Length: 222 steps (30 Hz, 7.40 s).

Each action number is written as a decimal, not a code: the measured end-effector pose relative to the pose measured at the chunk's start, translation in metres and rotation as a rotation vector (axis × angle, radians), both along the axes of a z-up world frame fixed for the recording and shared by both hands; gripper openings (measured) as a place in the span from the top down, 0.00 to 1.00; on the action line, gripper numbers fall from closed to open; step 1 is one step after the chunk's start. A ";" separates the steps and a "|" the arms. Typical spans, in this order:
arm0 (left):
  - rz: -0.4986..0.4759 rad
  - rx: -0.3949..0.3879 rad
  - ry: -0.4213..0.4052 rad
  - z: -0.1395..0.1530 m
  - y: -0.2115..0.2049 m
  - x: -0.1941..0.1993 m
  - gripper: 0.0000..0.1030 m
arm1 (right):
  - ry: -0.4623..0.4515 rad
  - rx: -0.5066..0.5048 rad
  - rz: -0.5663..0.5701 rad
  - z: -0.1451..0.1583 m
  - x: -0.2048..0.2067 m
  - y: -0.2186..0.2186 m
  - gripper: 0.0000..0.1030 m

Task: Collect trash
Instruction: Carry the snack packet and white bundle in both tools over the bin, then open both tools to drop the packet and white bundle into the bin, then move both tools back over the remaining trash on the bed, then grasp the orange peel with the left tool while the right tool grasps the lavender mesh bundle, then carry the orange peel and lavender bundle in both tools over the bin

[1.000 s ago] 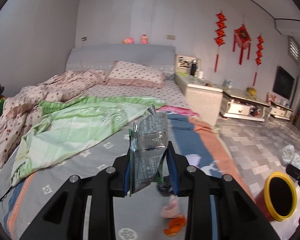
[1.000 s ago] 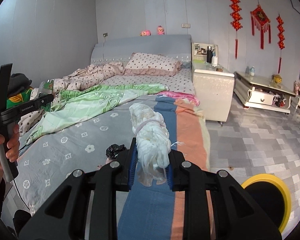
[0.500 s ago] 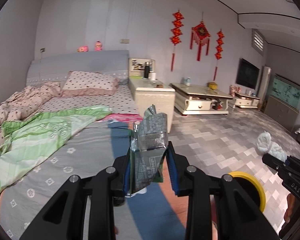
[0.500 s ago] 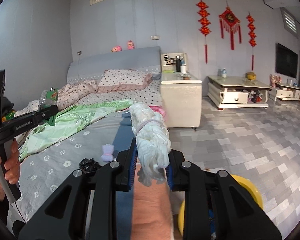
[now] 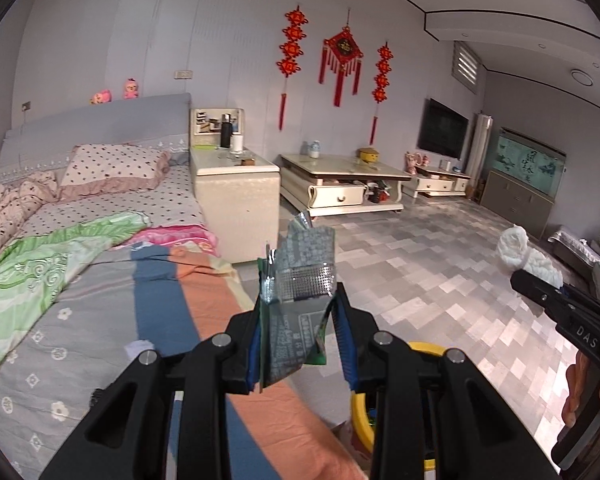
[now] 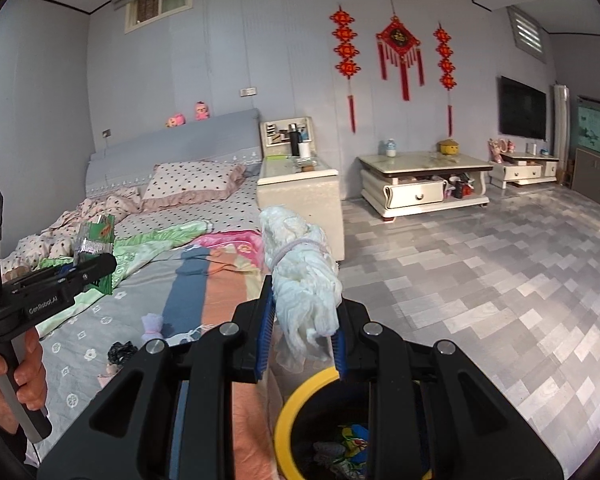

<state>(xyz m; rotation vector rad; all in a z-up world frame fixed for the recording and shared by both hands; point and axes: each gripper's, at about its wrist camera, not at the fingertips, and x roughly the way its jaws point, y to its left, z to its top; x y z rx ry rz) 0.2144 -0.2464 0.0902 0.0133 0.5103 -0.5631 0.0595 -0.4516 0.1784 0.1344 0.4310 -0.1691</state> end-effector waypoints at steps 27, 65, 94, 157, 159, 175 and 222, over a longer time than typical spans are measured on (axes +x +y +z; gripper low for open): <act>-0.245 0.087 0.235 -0.142 -0.141 0.018 0.72 | 0.213 0.161 -0.109 -0.144 0.024 -0.102 0.77; -0.185 0.052 0.286 -0.159 -0.088 0.013 0.19 | 0.230 0.217 -0.162 -0.156 -0.001 -0.090 0.46; 0.224 0.093 0.239 -0.164 0.178 0.019 0.17 | 0.224 0.165 0.242 -0.129 0.149 0.150 0.23; 0.172 0.096 0.342 -0.243 0.230 0.019 0.73 | 0.453 0.154 0.461 -0.264 0.336 0.342 0.64; 0.180 0.093 0.324 -0.234 0.231 0.014 0.73 | 0.434 0.162 0.465 -0.251 0.323 0.338 0.64; 0.268 0.069 0.199 -0.153 0.214 -0.015 0.73 | 0.281 0.201 0.398 -0.146 0.205 0.248 0.63; -0.158 0.091 0.137 -0.110 -0.109 -0.017 0.73 | 0.162 0.260 -0.097 -0.098 -0.005 -0.113 0.62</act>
